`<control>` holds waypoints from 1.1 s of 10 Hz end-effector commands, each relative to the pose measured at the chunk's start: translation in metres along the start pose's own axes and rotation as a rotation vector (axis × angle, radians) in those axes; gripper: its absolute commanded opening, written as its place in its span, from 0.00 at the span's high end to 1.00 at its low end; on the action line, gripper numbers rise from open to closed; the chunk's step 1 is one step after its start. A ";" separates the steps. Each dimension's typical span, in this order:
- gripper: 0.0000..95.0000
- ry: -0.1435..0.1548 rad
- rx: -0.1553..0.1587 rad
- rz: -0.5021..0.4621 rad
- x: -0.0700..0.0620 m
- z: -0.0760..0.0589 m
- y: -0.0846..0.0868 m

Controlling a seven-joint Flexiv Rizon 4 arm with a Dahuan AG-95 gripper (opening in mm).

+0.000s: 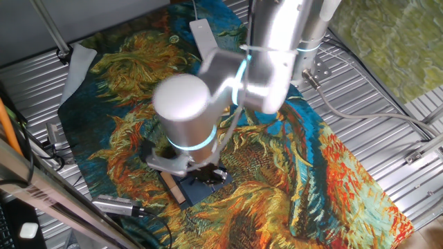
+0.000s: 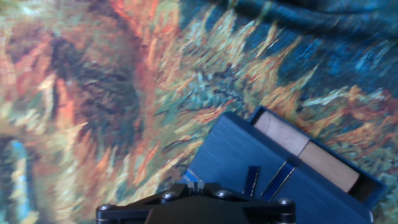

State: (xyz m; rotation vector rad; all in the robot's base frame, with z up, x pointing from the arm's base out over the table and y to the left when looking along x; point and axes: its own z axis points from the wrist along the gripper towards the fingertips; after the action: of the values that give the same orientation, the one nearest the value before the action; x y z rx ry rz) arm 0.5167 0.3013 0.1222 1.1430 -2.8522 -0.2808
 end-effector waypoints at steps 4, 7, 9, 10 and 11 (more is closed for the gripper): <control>1.00 0.036 0.024 -0.008 0.005 -0.010 0.021; 1.00 0.029 0.018 -0.003 0.005 -0.010 0.021; 1.00 0.024 0.012 -0.002 0.005 -0.011 0.021; 1.00 0.025 0.014 -0.005 0.005 -0.011 0.022; 1.00 0.025 0.014 -0.005 0.005 -0.011 0.022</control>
State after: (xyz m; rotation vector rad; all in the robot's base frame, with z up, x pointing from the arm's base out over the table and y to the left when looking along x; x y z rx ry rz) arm 0.4992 0.3119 0.1371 1.1484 -2.8332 -0.2447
